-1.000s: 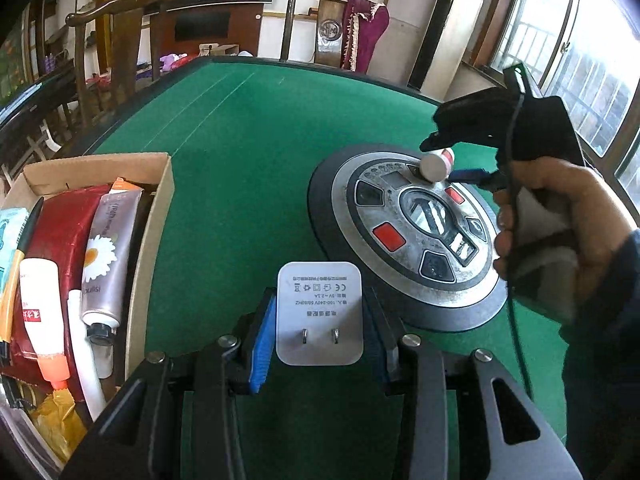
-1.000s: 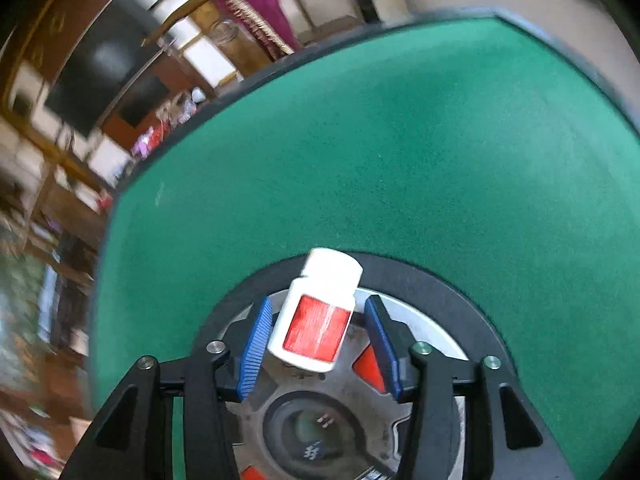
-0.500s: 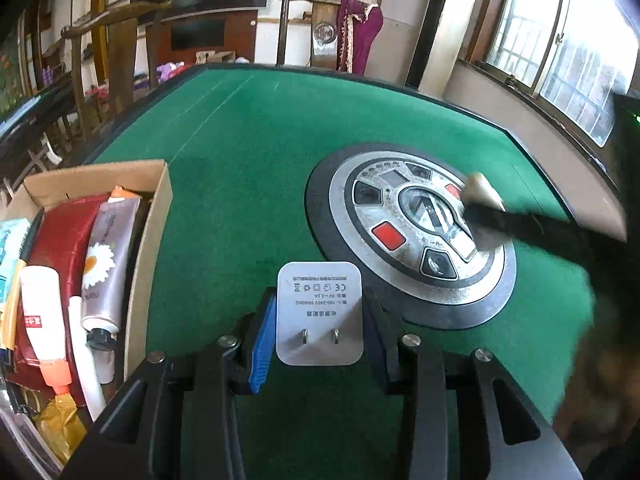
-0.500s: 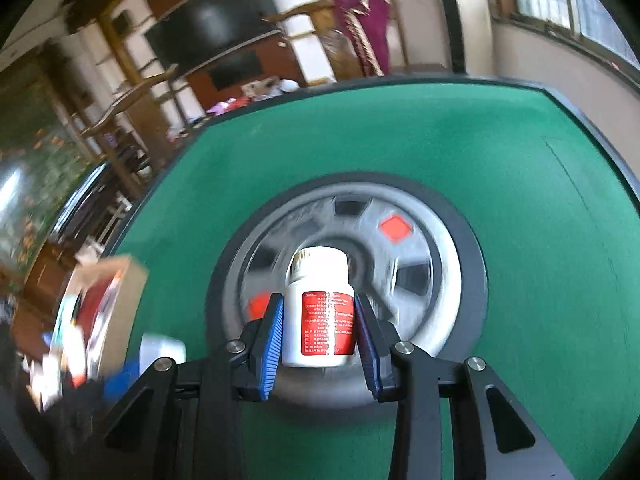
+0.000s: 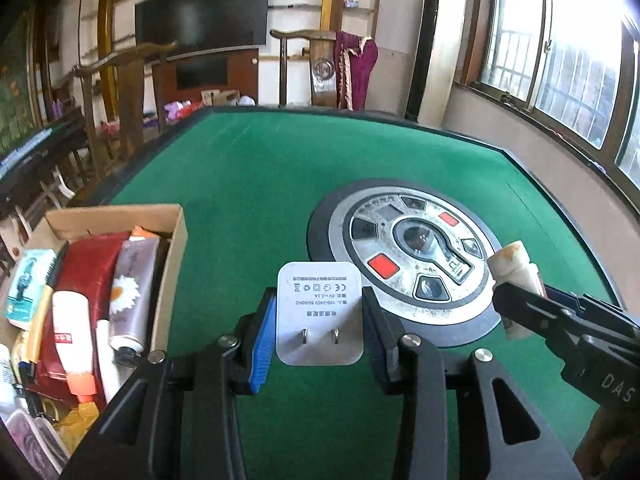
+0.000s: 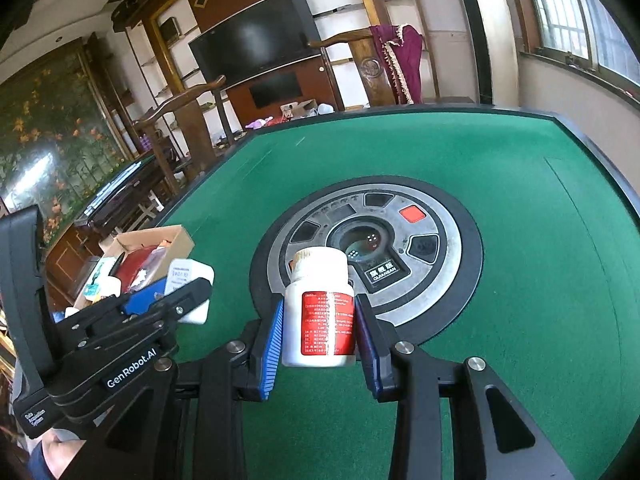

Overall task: Organize objects
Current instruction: 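Lift the plug adapter and red-labelled bottle off the turntable with both tools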

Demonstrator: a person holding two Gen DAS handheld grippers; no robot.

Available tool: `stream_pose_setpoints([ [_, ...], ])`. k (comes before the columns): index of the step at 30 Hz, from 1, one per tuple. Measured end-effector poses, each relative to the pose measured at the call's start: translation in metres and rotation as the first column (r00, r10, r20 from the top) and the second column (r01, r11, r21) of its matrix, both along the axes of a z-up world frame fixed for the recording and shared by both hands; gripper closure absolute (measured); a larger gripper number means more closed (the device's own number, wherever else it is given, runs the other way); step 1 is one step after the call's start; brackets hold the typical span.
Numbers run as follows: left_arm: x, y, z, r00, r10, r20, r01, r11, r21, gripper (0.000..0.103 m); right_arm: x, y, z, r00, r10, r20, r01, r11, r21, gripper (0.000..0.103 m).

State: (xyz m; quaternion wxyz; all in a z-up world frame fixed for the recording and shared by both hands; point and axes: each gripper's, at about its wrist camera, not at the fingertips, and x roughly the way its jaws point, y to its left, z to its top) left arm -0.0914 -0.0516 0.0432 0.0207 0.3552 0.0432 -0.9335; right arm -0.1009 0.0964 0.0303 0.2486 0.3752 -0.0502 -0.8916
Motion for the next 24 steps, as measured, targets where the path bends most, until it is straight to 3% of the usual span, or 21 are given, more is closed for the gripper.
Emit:
stream_pose_setpoints([
  [9,0.008,0.006,0.009,0.998,0.007,-0.055,-0.010,0.998,-0.059,0.064,0.005,-0.002,-0.003,1.000,0.010,-0.001,-0.010,1.000,0.009,0.066],
  [24,0.008,0.005,0.012,0.998,0.011,-0.066,-0.016,0.997,-0.070,0.064,0.002,-0.003,-0.010,1.000,0.006,0.014,-0.006,1.000,0.026,0.066],
])
